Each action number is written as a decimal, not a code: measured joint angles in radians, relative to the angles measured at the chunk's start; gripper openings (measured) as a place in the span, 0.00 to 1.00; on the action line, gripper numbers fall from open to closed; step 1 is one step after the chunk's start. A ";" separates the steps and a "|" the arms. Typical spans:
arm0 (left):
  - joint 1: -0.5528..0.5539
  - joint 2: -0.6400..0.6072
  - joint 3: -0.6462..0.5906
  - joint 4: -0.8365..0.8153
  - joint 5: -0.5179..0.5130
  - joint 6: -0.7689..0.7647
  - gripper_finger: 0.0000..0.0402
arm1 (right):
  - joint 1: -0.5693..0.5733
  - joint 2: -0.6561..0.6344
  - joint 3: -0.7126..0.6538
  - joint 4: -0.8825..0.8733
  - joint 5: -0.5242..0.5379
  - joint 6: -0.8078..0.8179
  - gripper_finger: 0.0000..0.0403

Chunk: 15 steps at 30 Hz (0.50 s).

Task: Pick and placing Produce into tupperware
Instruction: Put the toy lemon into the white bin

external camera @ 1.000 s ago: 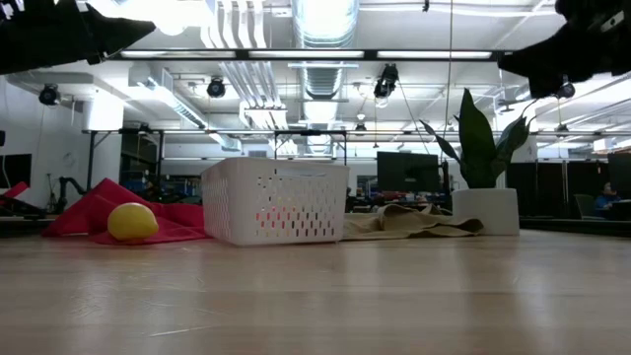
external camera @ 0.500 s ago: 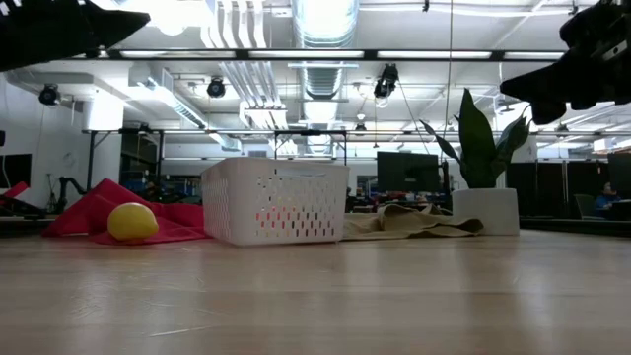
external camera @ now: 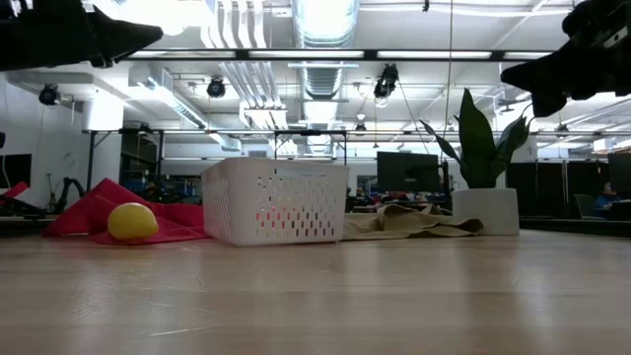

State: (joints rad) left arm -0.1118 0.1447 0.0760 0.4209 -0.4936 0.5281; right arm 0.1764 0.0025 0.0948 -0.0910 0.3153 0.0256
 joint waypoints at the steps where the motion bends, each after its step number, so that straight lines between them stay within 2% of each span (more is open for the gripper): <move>1: 0.000 0.012 0.005 -0.001 -0.005 -0.005 0.42 | 0.000 0.000 0.000 0.000 0.000 0.000 0.02; 6: -0.001 0.085 0.079 -0.098 -0.004 -0.039 0.57 | 0.000 0.008 0.000 -0.002 0.000 0.000 0.02; 11: -0.002 0.190 0.250 -0.458 0.113 -0.166 0.60 | 0.000 0.014 0.000 -0.003 0.000 0.000 0.02; 15: -0.002 0.290 0.386 -0.714 0.120 -0.327 0.60 | 0.000 0.013 0.000 -0.003 0.000 0.000 0.02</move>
State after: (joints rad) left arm -0.1143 0.4350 0.4620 -0.2934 -0.3736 0.2014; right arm 0.1764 0.0158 0.0948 -0.0940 0.3153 0.0257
